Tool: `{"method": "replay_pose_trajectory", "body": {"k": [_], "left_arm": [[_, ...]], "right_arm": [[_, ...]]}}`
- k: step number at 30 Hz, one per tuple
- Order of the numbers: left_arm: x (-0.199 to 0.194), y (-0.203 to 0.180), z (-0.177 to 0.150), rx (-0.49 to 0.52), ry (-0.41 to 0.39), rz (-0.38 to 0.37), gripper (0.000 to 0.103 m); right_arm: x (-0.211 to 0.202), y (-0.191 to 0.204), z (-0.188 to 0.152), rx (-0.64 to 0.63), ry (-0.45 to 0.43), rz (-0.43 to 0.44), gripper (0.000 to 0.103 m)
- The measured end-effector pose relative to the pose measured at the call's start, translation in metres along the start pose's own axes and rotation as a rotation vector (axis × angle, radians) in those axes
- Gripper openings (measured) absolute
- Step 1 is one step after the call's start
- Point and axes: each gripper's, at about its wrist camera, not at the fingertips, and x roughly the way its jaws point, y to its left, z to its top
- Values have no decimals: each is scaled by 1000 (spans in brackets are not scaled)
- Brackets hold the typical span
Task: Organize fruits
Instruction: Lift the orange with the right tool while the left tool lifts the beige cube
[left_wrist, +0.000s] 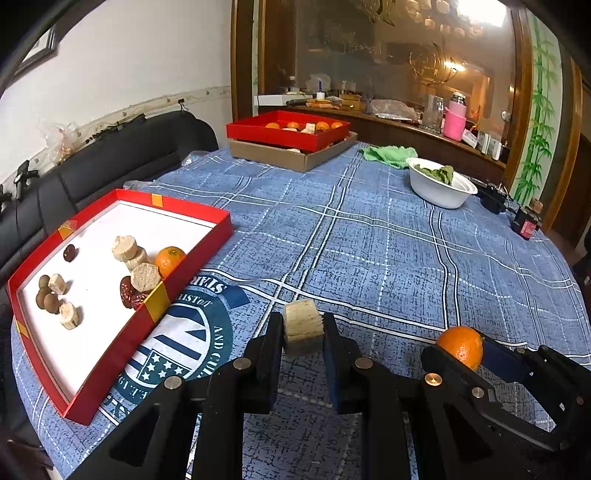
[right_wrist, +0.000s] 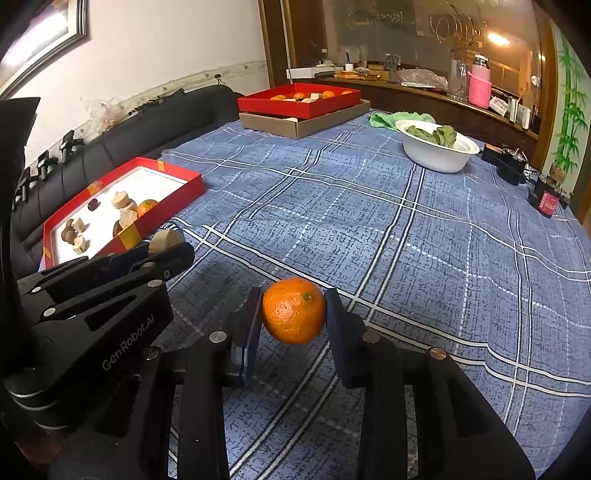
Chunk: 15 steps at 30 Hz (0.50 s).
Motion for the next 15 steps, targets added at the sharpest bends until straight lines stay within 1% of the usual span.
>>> {"method": "replay_pose_trajectory", "body": {"k": [4, 11, 15], "left_arm": [[-2, 0, 0, 0, -12, 16, 20], [-11, 1, -1, -6, -56, 34, 20], [-13, 4, -2, -19, -65, 38, 20]], "right_arm": [[-1, 0, -1, -5, -3, -1, 32], [-1, 5, -2, -28, -7, -11, 32], [-2, 6, -2, -32, -11, -17, 32]]}}
